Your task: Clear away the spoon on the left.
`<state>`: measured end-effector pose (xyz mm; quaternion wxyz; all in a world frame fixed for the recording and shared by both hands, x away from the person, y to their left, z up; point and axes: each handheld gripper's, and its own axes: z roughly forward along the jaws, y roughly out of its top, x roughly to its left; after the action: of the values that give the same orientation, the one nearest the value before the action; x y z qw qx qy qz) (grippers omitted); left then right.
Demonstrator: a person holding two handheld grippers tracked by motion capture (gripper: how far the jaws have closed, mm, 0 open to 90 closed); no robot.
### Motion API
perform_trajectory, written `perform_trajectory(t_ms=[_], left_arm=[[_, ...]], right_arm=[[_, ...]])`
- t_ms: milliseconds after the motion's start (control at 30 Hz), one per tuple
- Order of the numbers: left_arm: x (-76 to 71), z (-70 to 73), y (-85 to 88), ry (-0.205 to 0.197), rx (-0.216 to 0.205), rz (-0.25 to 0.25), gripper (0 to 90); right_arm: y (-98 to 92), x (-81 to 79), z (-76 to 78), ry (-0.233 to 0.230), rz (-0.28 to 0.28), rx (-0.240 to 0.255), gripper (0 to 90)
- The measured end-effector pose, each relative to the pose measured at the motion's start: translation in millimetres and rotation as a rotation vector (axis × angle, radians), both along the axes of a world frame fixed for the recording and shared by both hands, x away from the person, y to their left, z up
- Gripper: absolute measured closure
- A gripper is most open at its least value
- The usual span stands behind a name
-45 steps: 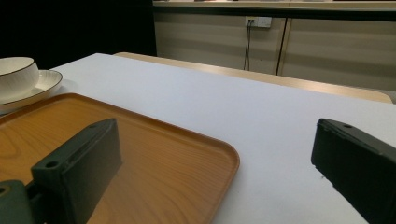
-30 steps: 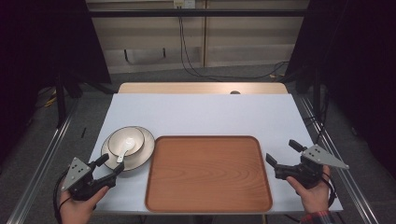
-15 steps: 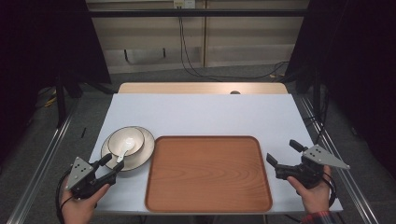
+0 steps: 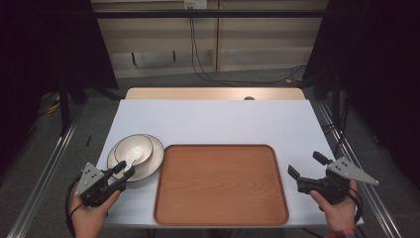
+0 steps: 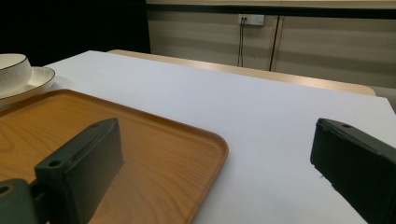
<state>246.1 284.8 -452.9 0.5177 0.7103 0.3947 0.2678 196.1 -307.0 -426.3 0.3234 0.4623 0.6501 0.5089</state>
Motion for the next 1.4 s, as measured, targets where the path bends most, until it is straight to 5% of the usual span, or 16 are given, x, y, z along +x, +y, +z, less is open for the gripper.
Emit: perform_trajectory(t_ms=[567,700,933,1067,1233,1400], left_arm=[[3.3,0.8,0.1,0.004,-0.011,0.024,64.3],[1.7,1.6,4.4,0.000,-0.054,0.046,70.5],[1.3,1.1,9.7,0.011,-0.055,0.076,75.7],[1.0,0.4,10.2,0.009,-0.092,0.087,77.6],[-0.1,0.5,10.1,0.007,-0.073,0.089,77.7],[0.2,0.5,8.3,0.024,-0.109,0.082,82.8]], right_arm=[[-1.5,-7.3,-2.6,0.020,0.003,-0.012,2.3],[0.0,-6.0,-3.2,0.023,0.005,-0.005,2.6],[2.7,-4.0,-3.7,0.024,0.030,-0.020,2.9],[2.4,-3.2,-3.9,0.024,0.034,-0.022,2.9],[1.1,-3.7,-3.6,0.021,0.027,-0.022,2.9],[1.0,-3.8,-4.0,0.027,0.028,-0.024,3.0]])
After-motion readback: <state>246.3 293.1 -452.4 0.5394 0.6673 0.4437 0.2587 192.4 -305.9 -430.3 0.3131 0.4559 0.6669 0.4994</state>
